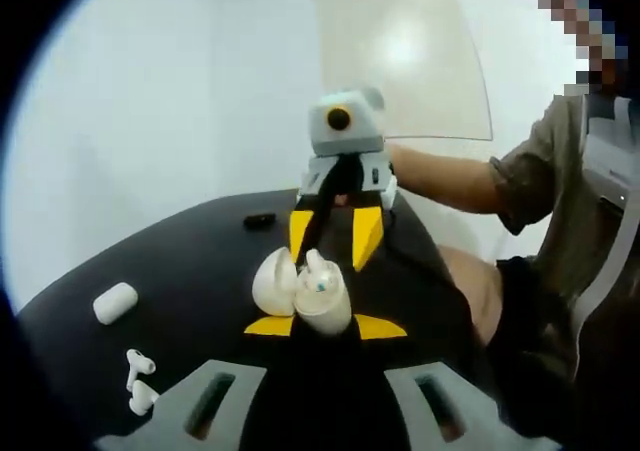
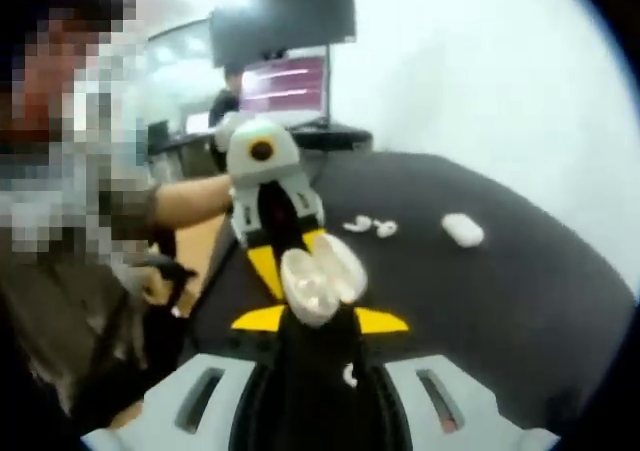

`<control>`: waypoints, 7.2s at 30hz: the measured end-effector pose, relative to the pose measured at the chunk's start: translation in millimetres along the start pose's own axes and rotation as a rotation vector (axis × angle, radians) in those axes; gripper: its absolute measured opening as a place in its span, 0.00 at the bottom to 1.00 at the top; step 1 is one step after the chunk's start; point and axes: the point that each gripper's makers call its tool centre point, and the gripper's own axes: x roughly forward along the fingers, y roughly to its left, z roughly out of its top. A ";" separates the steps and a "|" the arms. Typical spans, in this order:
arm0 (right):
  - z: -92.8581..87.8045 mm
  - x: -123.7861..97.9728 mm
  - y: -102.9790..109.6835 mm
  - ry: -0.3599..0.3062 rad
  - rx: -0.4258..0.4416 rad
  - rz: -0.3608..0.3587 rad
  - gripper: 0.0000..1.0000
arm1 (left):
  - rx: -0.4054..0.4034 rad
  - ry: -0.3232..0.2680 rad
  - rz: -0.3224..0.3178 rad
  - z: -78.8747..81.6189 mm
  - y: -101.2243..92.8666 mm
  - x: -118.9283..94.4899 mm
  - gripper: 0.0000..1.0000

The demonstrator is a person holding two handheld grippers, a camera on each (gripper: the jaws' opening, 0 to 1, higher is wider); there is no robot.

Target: Pick up three earphones and place each one into its charging case using tactile feedback, ensure that each earphone is properly inserted and securely positioned inside the case.

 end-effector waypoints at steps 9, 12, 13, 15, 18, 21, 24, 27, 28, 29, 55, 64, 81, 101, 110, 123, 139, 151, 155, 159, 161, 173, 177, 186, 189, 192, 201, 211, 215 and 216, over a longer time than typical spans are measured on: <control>0.9 9.2 6.4 0.009 -0.029 0.005 0.22 | -0.070 -0.025 -0.071 4.4 -10.9 -2.4 0.25; 1.2 7.3 8.9 0.008 -0.081 -0.016 0.20 | -0.139 -0.055 -0.086 9.9 -7.6 -5.0 0.28; 1.5 7.7 9.5 0.010 -0.084 -0.022 0.20 | -0.140 -0.052 -0.082 9.4 -5.8 -4.5 0.27; 2.0 8.7 10.0 0.015 -0.093 -0.036 0.20 | -0.135 -0.045 -0.063 7.8 -3.3 -3.6 0.22; 2.4 9.4 9.3 0.019 -0.085 -0.034 0.20 | -0.140 -0.037 -0.052 6.4 -1.4 -3.4 0.19; 1.4 9.6 7.6 0.012 -0.062 -0.039 0.21 | -0.170 -0.032 -0.053 6.1 0.2 -2.1 0.18; 6.7 -6.7 1.1 -0.012 -0.116 -0.074 0.22 | -0.175 -0.029 -0.050 5.9 0.4 -1.8 0.18; 20.0 -44.4 -18.5 -0.116 -0.108 -0.194 0.22 | -0.174 -0.027 -0.048 5.7 0.9 -1.3 0.18; 21.6 -55.2 -23.8 -0.149 -0.077 -0.224 0.22 | -0.174 -0.027 -0.049 5.7 1.0 -1.2 0.18; 20.4 -63.3 -27.5 -0.168 -0.049 -0.240 0.22 | -0.175 -0.027 -0.051 5.7 1.1 -1.1 0.18; 9.3 -21.0 -62.9 -0.129 0.029 -0.253 0.20 | -0.133 -0.027 -0.039 4.7 0.3 -2.7 0.18; 23.7 45.4 -70.4 -0.064 0.003 -0.155 0.20 | -0.113 -0.029 -0.039 4.7 0.1 -2.6 0.18; 9.6 59.0 -69.4 -0.019 0.056 -0.038 0.20 | -0.098 -0.029 -0.051 5.7 -2.8 1.1 0.18; 19.6 -35.8 -26.8 -0.289 0.174 0.073 0.27 | -0.090 -0.028 -0.049 4.3 -2.3 0.1 0.18; 8.5 7.3 3.6 -0.176 0.034 0.109 0.29 | -0.092 -0.022 -0.043 2.9 -1.3 -1.0 0.18; 2.0 18.3 9.7 -0.195 -0.006 0.113 0.21 | -0.073 -0.017 -0.038 0.8 -1.2 -4.3 0.18; 0.6 16.1 8.9 -0.210 -0.004 0.107 0.21 | -0.040 0.032 0.146 11.9 45.7 -58.3 0.21; 1.9 17.9 7.6 -0.216 -0.045 0.091 0.21 | 0.258 0.395 0.138 -14.1 77.3 -24.1 0.13; 1.8 16.9 7.3 -0.217 -0.045 0.092 0.21 | 0.309 0.399 0.133 -14.6 78.2 -13.8 0.15; 2.0 16.1 7.5 -0.218 -0.046 0.092 0.21 | 0.306 0.375 0.111 -10.7 75.8 -7.7 0.16; 2.2 15.3 8.0 -0.217 -0.048 0.090 0.21 | 0.300 0.384 0.102 -13.4 74.8 -5.9 0.15; 2.3 13.6 8.8 -0.211 -0.059 0.080 0.21 | 0.218 0.383 0.078 -8.4 86.7 1.4 0.07; 2.0 12.5 8.9 -0.210 -0.062 0.080 0.21 | 0.213 0.420 0.090 -13.2 89.9 1.5 0.03; 2.1 10.4 11.9 -0.210 -0.063 0.079 0.21 | 0.127 0.369 0.047 14.1 75.1 -21.5 0.03; 2.2 10.0 12.6 -0.210 -0.063 0.078 0.21 | 0.066 0.389 -0.032 18.3 59.2 -30.7 0.03; 2.3 9.8 12.8 -0.210 -0.065 0.077 0.21 | 0.039 0.422 -0.047 16.5 55.7 -35.0 0.03; 2.7 9.3 9.2 -0.209 -0.076 0.074 0.21 | 0.000 0.502 0.012 -8.9 67.9 -28.6 0.03; 3.5 10.3 8.0 -0.210 -0.079 0.076 0.21 | 0.023 0.474 0.102 -0.1 88.4 -38.6 0.06; 3.6 10.8 8.0 -0.209 -0.082 0.075 0.21 | 0.042 0.495 0.124 -6.6 92.7 -41.2 0.06; 3.6 10.9 8.0 -0.209 -0.082 0.075 0.21 | 0.043 0.496 0.125 -7.6 92.6 -41.1 0.05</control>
